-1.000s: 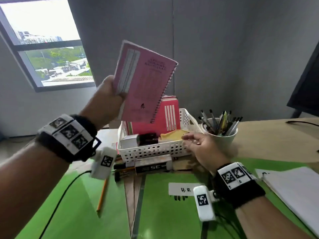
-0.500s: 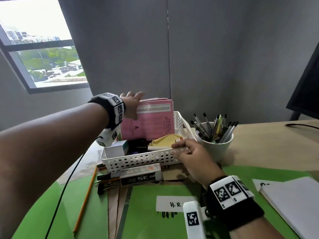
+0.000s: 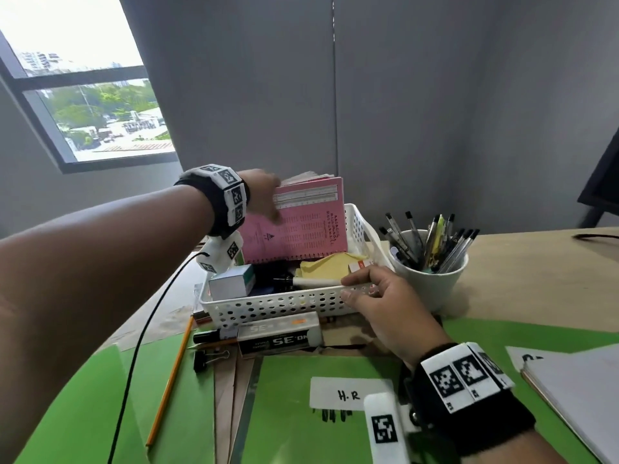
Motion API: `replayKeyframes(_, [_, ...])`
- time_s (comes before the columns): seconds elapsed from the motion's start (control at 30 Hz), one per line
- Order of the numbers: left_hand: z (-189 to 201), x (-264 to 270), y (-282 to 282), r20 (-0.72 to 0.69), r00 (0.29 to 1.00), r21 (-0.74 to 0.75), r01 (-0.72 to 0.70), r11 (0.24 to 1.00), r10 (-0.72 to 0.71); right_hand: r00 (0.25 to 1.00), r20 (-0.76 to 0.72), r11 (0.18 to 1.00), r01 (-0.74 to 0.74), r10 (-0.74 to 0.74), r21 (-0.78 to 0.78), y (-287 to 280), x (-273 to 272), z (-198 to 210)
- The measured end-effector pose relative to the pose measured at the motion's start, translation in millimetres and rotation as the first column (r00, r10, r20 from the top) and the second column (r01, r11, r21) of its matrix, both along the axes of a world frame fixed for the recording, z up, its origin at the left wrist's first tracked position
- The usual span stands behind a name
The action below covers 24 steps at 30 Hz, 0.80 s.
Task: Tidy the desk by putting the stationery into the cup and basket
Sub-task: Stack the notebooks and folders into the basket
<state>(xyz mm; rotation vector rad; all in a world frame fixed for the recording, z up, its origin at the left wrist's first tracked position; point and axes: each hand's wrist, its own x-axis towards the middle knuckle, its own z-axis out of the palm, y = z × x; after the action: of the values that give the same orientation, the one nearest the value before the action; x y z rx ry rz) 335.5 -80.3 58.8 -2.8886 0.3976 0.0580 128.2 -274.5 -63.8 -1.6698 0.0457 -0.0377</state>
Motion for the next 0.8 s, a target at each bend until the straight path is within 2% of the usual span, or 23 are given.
replayKeyframes(0.17, [-9.2,-9.6,-1.4,-0.076,0.995,0.052,-0.066,0.996,0.070,1.000,0.013,1.000,-0.007,0.007,-0.012,2.2,-0.1,3.0])
replayKeyframes(0.37, [3.4,-15.6,13.9,0.012,0.997,-0.042,-0.079,0.996,0.079,0.999,-0.027,1.000,-0.021,0.021,0.006,1.9,-2.6,7.0])
replayKeyframes(0.47, [15.4,-36.3,27.3,0.091,0.995,-0.079,-0.021,0.997,0.029,0.999,-0.042,0.999,-0.018,0.019,0.026,2.2,-0.8,5.3])
replayKeyframes(0.6, [28.0,-88.3,37.1,0.197,0.966,-0.170,0.199,0.965,-0.164,0.999,-0.041,1.000,0.000,0.000,-0.001,2.2,-2.3,10.0])
replayKeyframes(0.7, [22.8,-144.9,34.7,0.136,0.966,-0.419,0.257,0.871,-0.220,1.000,0.024,0.996,0.015,-0.013,-0.085,-1.6,-7.5,20.8])
replayKeyframes(0.73, [17.6,-164.7,33.1,0.084,0.971,-0.544,0.234,0.806,-0.225,0.999,0.049,0.995,0.022,-0.017,-0.100,-4.1,-10.5,27.4])
replayKeyframes(0.8, [-0.7,-202.3,30.5,-0.066,0.971,-0.793,0.090,0.603,-0.231,0.993,0.113,0.994,0.039,-0.027,-0.105,-12.1,-19.0,45.2])
